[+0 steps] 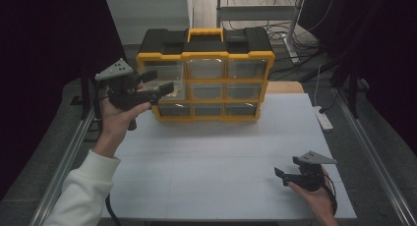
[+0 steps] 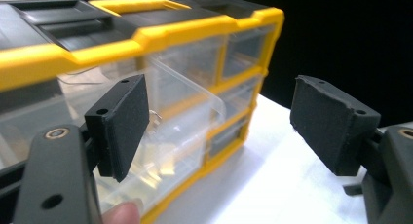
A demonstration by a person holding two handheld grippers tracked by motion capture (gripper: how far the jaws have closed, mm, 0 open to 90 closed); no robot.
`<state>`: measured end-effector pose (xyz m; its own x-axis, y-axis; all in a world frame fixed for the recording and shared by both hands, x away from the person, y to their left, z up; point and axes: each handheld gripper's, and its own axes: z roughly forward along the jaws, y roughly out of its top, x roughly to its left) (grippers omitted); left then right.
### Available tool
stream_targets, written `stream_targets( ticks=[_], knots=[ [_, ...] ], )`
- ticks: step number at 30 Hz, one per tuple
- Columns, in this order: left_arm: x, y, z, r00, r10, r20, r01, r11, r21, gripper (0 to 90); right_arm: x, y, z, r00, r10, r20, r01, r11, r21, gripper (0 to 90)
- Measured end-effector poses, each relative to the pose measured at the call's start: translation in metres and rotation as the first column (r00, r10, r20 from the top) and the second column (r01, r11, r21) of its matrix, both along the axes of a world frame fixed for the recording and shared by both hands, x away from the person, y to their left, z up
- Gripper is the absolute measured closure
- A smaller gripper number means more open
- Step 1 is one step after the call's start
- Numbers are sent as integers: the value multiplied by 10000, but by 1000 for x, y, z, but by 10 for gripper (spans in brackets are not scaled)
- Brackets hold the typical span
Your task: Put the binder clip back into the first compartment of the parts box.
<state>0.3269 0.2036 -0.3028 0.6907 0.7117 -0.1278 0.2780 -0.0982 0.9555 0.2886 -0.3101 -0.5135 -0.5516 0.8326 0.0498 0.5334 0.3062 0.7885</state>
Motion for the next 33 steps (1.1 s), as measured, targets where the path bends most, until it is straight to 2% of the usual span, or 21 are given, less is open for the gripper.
stream_targets(
  ticks=[5, 9, 12, 15, 19, 23, 26, 33],
  knots=[
    [-18, 0, -12, 9995, -310, -37, 310, 9995, -103, 222, 0, -1, 0, 10000, -13, 31, 13, 10000, -3, 143],
    [-34, 4, -29, 9991, -407, -146, 404, 9990, -213, 219, 0, 0, 0, 10000, 25, 48, -25, 10000, -37, 144],
    [-44, 6, -48, 9989, -363, -293, 357, 9992, -186, 218, 0, -1, 0, 10000, 4, 34, -4, 10000, 12, 143],
    [-53, 5, -73, 9993, 84, -365, -90, 9998, -163, 230, 1, -1, -1, 10000, 39, 6, -39, 10000, 86, 143],
    [-57, 5, -105, 9957, -2, -931, 7, 10000, 54, 227, 0, -1, 0, 10000, -3, -6, 4, 9998, 174, 144],
    [-60, 9, -133, 9891, 21, -1472, 0, 9999, 143, 221, 1, -3, 0, 10000, 28, -12, -28, 9993, 382, 143],
    [-63, 12, -151, 9833, 205, -1809, -130, 9990, 423, 218, 0, -3, 0, 10000, 50, 38, -52, 9993, 382, 143],
    [-70, 11, -191, 9621, 189, -2720, 39, 9965, 830, 214, 0, -3, 0, 9998, 184, 105, -188, 9991, 390, 143]
  ],
)
